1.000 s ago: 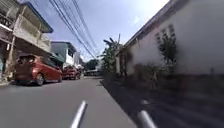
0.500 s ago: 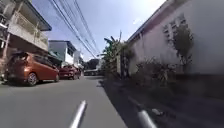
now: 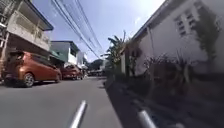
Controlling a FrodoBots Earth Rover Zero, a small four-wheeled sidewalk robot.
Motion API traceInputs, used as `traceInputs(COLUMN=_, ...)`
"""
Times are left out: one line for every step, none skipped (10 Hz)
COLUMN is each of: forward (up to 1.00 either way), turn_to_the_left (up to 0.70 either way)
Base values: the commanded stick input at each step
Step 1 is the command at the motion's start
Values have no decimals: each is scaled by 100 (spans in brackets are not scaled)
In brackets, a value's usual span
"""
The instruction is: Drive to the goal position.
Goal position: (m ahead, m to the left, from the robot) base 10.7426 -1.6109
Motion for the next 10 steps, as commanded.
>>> traceInputs(forward=100, turn_to_the_left=-25)
traceInputs(forward=100, turn_to_the_left=-38)
traceInputs(forward=100, turn_to_the_left=-35)
traceInputs(forward=100, turn_to_the_left=0)
traceInputs(forward=100, turn_to_the_left=0)
traceInputs(forward=100, turn_to_the_left=0)
traceInputs(forward=100, turn_to_the_left=0)
traceInputs(forward=100, turn_to_the_left=0)
traceInputs(forward=100, turn_to_the_left=0)
traceInputs(forward=100, turn_to_the_left=0)
